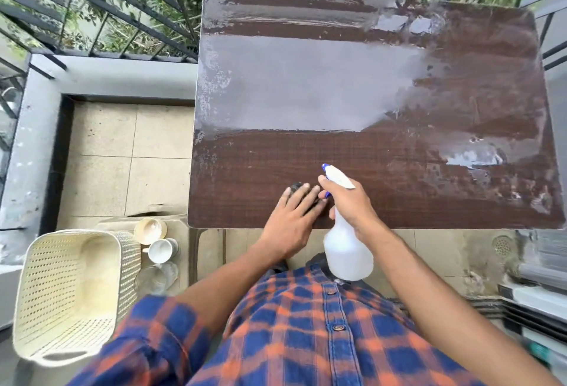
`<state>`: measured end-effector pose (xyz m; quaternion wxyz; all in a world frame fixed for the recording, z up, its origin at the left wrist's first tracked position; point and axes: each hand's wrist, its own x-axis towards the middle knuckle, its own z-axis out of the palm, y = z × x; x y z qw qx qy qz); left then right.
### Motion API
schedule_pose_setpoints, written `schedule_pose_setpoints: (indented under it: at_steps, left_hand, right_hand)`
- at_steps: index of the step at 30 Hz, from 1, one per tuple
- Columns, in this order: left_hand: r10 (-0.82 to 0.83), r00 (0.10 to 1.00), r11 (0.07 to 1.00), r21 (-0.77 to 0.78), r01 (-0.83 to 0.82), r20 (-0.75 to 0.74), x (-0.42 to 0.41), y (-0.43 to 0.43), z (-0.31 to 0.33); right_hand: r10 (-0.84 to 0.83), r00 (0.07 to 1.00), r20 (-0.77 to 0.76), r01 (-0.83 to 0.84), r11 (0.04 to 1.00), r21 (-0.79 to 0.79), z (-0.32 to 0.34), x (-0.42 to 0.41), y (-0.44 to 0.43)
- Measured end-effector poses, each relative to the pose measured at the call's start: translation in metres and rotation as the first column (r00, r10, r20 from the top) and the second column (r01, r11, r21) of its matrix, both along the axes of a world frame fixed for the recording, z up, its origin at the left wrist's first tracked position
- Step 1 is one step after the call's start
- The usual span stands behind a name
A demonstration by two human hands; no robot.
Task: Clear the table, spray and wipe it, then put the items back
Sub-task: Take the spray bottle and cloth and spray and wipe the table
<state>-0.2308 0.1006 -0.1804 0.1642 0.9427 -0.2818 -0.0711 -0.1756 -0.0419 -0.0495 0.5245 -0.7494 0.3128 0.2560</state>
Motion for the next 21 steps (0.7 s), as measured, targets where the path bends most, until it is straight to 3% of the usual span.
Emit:
schedule_pose_setpoints:
  at_steps: [2,4,6,10,17,19,21]
  left_hand:
    - [-0.070,0.998,0.997,-0.012,0.070,-0.003,0.025,0.004,0.002]
    - [-0.018,1.000,1.000,-0.009,0.018,-0.002,0.052,0.019,0.003]
    - [0.190,0.982,0.981,-0.025,-0.191,-0.010,0.080,0.046,0.005]
    - [0.595,0.801,0.801,-0.031,-0.598,-0.068,0.102,0.114,0.005]
    - [0.878,0.474,0.474,-0.018,-0.880,-0.073,-0.005,0.106,0.006]
    - [0.887,0.452,0.454,0.010,-0.891,-0.094,-0.029,0.082,0.006]
    - [0.857,0.500,0.506,0.021,-0.862,-0.121,-0.039,0.055,0.007]
  right_hand:
    - [-0.016,1.000,0.000,0.016,1.000,-0.026,0.000,0.004,-0.007]
    - [-0.032,0.999,-0.007,0.032,0.999,-0.014,0.000,0.010,-0.011]
    - [-0.028,1.000,-0.011,0.028,1.000,0.007,0.000,0.016,-0.013]
    - [-0.007,1.000,-0.012,0.008,1.000,0.006,-0.001,0.027,-0.008]
    - [0.071,0.997,-0.004,-0.071,0.997,0.039,0.000,0.035,0.008]
    - [0.077,0.997,-0.009,-0.076,0.996,0.047,0.000,0.033,0.006]
    - [0.069,0.997,-0.017,-0.068,0.996,0.053,-0.001,0.030,-0.001]
